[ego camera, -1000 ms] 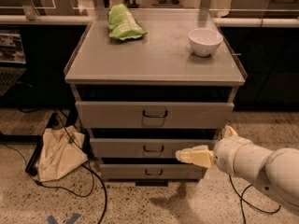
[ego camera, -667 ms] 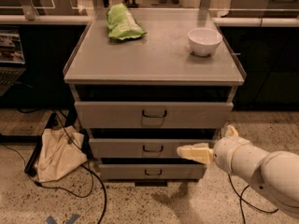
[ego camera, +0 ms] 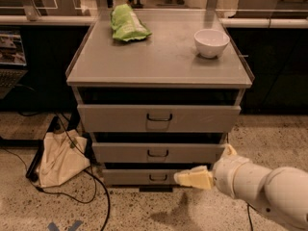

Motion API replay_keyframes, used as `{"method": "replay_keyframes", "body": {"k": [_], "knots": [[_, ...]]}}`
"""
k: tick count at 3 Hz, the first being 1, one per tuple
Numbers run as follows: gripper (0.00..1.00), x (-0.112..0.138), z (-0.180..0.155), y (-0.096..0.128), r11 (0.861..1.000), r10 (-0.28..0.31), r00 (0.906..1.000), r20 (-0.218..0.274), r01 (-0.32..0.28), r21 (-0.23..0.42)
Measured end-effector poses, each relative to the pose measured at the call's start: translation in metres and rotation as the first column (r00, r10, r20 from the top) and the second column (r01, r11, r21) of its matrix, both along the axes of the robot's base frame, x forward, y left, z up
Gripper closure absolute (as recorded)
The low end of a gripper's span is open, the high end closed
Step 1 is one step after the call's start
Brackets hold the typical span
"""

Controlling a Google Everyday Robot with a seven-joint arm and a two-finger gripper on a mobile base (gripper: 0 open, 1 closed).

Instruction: Open bottom drawer

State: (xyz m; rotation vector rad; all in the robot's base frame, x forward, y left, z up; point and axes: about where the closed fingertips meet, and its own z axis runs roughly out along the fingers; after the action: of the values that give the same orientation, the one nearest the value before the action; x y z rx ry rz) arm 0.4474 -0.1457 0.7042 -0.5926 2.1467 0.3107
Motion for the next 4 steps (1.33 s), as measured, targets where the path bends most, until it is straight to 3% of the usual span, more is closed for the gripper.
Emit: {"method": "replay_keyframes", "body": {"k": [1,2,3,4], "knots": [[0.00,-0.017,-0.062,-0.004,0.998,-0.058,0.9940,-0.092,0.057,-0.019],[0.00,-0.014,-0.109,-0.006,0.993,-0.115,0.9827,-0.145,0.110,-0.043],[0.00,-0.009,-0.144,-0.008,0.987,-0.156,0.9716,-0.178,0.147,-0.063],[0.14,-0.006,-0.148,-0.007,0.986,-0.162,0.9708,-0.177,0.152,-0.069]]}}
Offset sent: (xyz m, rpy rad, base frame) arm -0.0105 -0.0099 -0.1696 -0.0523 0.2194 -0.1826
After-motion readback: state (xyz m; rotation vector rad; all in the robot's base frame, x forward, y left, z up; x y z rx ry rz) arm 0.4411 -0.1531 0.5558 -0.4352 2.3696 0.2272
